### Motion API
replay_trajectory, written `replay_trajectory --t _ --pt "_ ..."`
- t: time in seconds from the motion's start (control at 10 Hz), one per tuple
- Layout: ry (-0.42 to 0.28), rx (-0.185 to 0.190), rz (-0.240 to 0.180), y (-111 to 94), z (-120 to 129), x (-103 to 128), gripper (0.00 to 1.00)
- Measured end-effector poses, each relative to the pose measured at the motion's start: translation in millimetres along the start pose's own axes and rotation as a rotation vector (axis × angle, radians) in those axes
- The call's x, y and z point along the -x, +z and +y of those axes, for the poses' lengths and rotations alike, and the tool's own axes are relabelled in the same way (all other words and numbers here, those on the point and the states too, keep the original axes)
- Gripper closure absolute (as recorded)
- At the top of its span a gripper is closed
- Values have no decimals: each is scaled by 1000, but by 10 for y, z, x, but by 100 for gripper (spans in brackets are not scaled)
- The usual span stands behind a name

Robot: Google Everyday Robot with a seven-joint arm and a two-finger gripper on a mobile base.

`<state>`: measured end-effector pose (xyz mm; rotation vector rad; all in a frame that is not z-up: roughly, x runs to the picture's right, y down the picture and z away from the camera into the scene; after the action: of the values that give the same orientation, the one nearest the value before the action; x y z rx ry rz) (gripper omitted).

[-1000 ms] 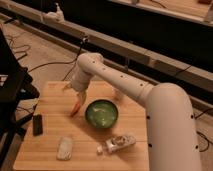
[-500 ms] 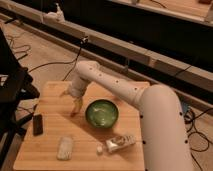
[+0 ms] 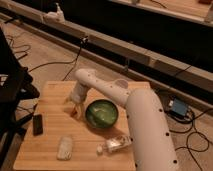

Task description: Place the pepper in the ceramic bowl

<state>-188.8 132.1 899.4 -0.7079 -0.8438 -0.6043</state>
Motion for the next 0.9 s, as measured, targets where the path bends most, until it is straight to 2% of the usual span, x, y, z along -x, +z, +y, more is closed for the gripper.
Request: replay_trajectory --t 0.1,0.2,0.3,0.5,0.7,0.9 --pt "10 0 5 -16 7 -61 23" --pt "64 -18 17 -99 19 -346 23" --pt "88 -31 16 -120 7 -454 27" --pt "97 -50 3 -122 -35 -543 46" --pt "67 -62 -16 -85 -121 -475 67" --pt "42 -76 -7 -137 -171 -438 89"
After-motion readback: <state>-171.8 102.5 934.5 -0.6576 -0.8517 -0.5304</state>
